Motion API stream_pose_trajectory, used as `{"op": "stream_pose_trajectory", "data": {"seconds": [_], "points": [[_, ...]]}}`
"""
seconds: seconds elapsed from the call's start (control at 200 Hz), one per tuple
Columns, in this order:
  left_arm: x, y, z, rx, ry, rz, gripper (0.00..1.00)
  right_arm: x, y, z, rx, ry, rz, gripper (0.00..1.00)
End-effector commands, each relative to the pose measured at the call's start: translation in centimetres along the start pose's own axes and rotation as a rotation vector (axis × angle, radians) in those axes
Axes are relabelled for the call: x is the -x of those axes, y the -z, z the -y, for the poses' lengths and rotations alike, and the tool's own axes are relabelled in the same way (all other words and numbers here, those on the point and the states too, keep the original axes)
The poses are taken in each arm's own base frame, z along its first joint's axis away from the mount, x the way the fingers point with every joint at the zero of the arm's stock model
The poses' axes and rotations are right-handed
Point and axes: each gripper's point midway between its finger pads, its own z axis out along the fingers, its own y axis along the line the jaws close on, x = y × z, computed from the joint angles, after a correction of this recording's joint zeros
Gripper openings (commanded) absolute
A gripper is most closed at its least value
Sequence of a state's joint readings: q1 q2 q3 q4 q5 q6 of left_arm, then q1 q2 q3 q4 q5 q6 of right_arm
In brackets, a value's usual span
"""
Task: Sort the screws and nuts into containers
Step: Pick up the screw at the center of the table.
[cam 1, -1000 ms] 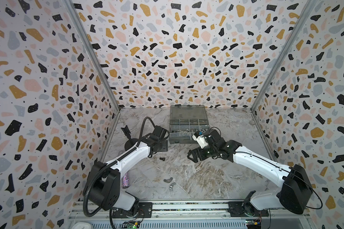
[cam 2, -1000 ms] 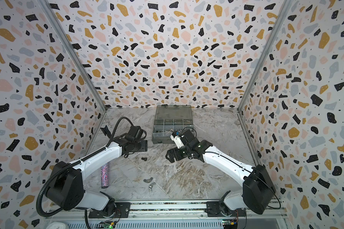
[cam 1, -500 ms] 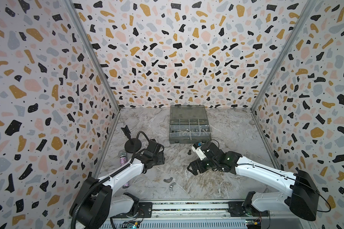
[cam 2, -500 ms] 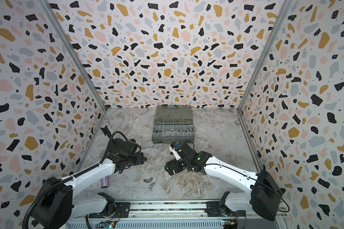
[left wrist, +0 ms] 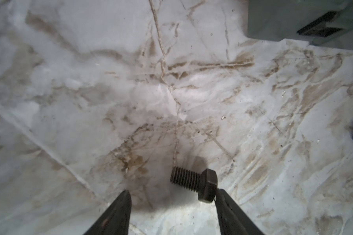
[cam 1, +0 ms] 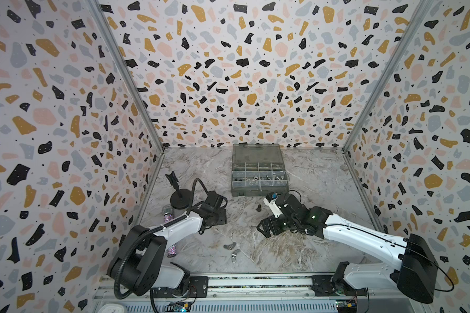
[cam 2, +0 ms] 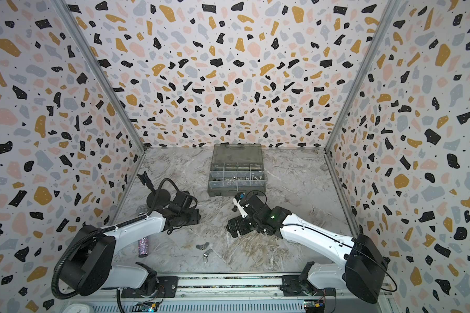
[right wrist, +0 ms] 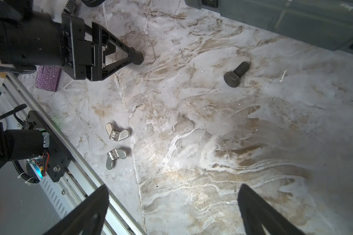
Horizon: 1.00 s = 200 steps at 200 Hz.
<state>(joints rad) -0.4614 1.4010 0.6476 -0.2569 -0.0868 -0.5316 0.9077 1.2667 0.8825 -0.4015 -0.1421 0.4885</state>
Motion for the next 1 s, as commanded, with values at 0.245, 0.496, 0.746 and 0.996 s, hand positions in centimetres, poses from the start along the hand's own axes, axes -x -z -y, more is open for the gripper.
{"op": "stream_pose_trajectory", "data": {"seconds": [0.245,0.496,0.746,0.996], "points": [[1.3,-0.6,0.9,-0.006,-0.035,0.006,0.61,1.8,0.8,1.1,0.006,-0.019,0.035,0.99],[1.0,-1.4,1.0,0.0,-0.045,-0.016,0.54,2.3,1.0,2.0,0.001,-0.034,0.04,0.99],[1.3,-1.6,1.3,-0.007,-0.049,-0.02,0.43,4.0,2.7,3.5,-0.007,-0.064,0.085,0.99],[1.6,-1.8,1.5,-0.007,-0.055,-0.027,0.33,4.9,3.3,4.5,-0.015,-0.078,0.099,0.99]]}}
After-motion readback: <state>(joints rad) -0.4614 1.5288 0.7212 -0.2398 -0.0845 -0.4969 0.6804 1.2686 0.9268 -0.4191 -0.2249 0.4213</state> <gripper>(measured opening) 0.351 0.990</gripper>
